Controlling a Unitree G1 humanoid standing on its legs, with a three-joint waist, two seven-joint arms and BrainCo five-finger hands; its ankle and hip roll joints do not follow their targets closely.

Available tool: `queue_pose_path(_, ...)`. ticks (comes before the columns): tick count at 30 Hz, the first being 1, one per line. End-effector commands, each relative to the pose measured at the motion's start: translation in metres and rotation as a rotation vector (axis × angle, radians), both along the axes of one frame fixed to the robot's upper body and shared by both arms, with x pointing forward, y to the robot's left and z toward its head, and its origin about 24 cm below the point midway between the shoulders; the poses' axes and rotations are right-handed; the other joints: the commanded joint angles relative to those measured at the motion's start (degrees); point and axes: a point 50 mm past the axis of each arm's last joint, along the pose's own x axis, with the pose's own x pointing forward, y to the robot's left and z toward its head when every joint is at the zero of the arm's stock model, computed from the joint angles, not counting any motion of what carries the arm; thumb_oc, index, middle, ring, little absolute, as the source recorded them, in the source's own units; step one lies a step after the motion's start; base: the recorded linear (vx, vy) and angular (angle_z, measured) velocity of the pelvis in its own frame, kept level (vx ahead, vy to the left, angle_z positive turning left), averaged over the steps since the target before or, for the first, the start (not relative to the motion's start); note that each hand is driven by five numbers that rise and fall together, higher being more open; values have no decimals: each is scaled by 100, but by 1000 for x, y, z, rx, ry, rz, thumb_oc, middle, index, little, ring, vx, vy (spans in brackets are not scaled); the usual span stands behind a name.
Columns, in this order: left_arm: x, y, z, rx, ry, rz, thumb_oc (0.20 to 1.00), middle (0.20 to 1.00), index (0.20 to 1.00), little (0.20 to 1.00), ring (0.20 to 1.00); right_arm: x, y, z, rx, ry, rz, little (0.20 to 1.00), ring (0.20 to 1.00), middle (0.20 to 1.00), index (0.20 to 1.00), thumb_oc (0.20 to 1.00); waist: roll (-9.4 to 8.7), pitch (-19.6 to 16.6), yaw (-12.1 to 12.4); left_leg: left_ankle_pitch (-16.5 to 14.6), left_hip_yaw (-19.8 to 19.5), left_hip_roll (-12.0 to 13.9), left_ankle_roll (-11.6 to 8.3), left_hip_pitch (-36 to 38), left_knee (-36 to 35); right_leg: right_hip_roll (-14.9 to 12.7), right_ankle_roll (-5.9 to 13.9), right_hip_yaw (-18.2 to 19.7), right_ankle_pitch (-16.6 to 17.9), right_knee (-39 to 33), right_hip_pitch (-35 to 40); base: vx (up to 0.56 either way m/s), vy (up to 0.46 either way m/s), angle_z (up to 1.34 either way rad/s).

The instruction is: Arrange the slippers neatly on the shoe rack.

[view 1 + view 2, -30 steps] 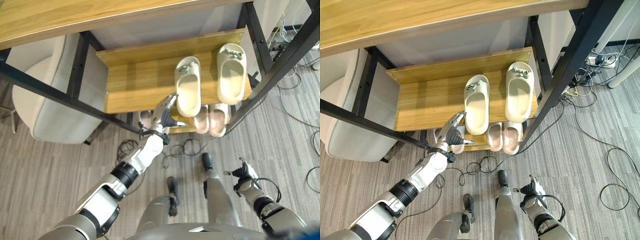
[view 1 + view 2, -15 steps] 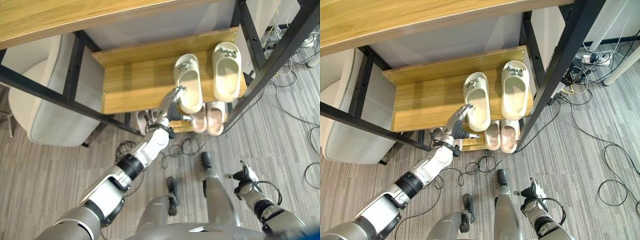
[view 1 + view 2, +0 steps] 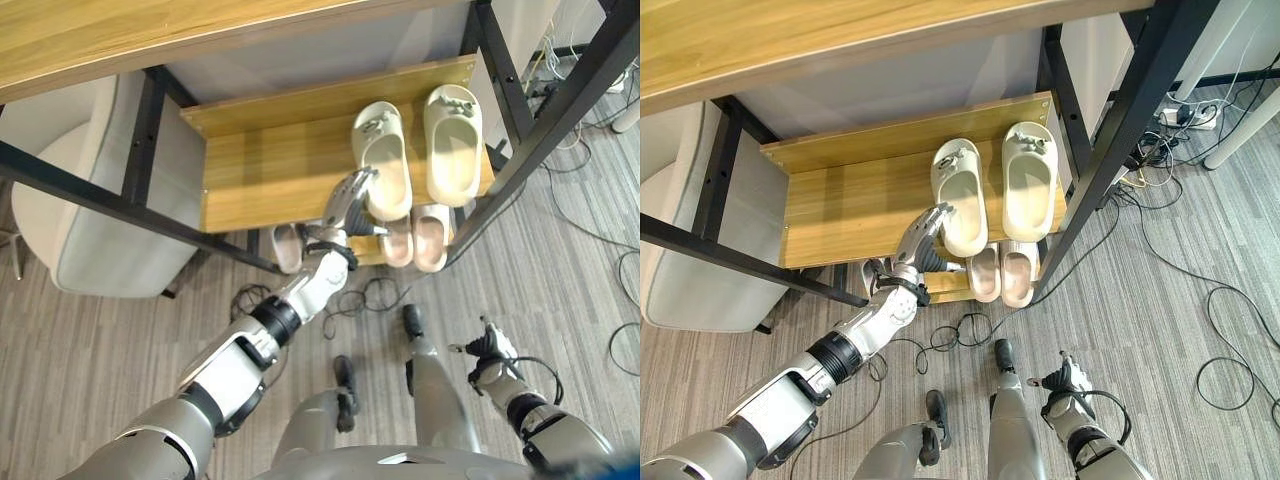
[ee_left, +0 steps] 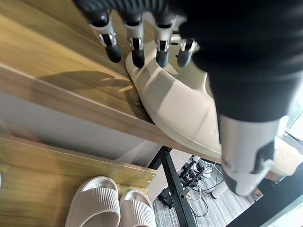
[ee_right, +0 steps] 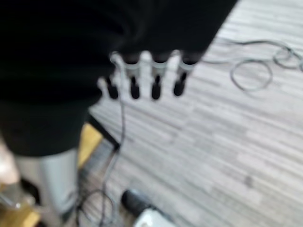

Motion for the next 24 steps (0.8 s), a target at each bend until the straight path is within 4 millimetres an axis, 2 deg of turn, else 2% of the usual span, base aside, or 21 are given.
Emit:
queue_pose_path(1, 6, -11, 16, 10, -63, -29, 1000, 1000, 1000, 1000, 1000, 9, -13, 10, -39, -42, -25, 1000, 1000, 1000, 1000, 1000, 202, 88, -190, 483, -402, 498, -323, -656, -176, -87, 169, -137, -735, 747, -357, 0, 0, 0)
queue_pose_path(11, 4, -22, 23, -22, -77, -73, 1000, 1000, 1000, 1000, 1000, 8, -13, 9, -36, -37, -33, 1000, 1000, 1000, 1000, 1000, 178, 47, -196, 430, -407, 492, -313, -705, -78, -99, 153, -137, -758, 839, -385, 0, 0, 0)
queue_pose_path(24, 12, -21, 33, 35, -132, -38, 1000, 1000, 1000, 1000, 1000, 5, -13, 6, -35, -24, -38, 1000, 1000, 1000, 1000, 1000, 156, 33, -187, 402, -467, 504, -315, -708, -18, -120, 165, -152, -767, 860, -345, 0, 0, 0)
